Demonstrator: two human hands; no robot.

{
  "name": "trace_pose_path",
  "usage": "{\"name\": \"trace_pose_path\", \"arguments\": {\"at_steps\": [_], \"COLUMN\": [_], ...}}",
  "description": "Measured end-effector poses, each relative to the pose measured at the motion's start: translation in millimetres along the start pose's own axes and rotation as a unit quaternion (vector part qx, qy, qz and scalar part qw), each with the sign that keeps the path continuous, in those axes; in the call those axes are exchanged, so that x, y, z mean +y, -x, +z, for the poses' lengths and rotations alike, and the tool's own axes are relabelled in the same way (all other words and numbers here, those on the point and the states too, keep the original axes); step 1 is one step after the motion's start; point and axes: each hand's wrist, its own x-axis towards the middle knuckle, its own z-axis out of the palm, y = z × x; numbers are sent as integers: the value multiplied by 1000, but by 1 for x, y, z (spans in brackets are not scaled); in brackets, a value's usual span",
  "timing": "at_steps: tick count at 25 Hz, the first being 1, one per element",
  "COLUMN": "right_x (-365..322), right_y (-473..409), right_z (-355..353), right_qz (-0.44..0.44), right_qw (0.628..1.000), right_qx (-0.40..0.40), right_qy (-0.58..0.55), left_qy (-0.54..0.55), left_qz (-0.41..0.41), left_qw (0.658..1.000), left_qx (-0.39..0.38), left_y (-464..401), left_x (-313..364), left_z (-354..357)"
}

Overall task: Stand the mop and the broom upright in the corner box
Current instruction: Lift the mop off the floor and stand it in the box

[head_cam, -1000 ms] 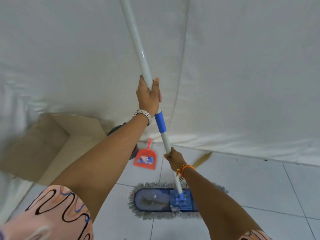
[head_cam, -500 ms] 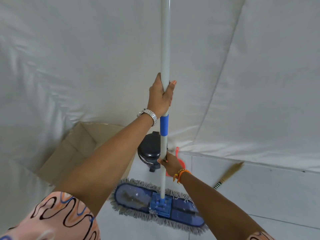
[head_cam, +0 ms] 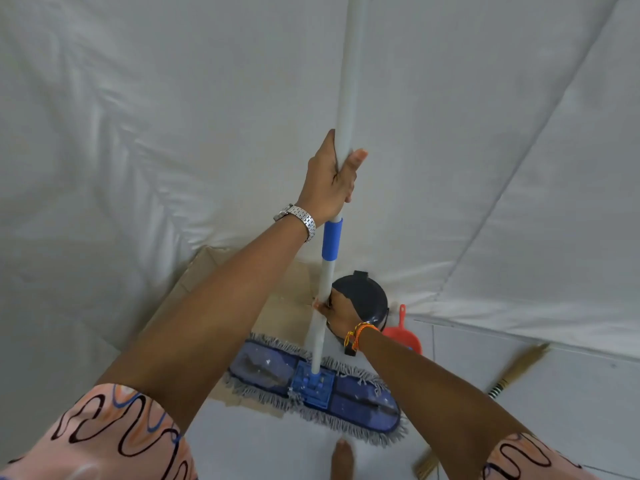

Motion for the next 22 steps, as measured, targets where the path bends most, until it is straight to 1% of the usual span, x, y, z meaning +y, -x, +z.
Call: {"name": "trace_pose_path", "arguments": {"at_steps": [4,8,11,14,16,20,22], "right_x": [-20,-44,-65,-82,-86,-70,-55], "right_y": [-68,-147,-207,-259,-288,-350,-384], "right_z": [46,81,106,130,146,180,198], "right_qz": [5,18,25,48,59,99,119], "right_qw": [1000,1000,999,998,997,994,992], "right_qx": [2,-4,-23,-7,-3,22,35], "right_qy": [3,18,37,51,54,46,36], "left_qy": [-6,0,11,28,37,60,68], "left_qz": [10,-8,-37,-71,-79,-93,-96], "left_qw": [1000,998,998,996,996,993,992], "left_qx": [-26,-67,-59,-38,-33,-28,-38], "left_y": [-29,-76,-111,-134,-143,-153,-157], "left_x": [-53,-111,-151,-197,-227,-293,-333], "left_z": [-56,-109,-145,-178,-193,-216,-227]}}
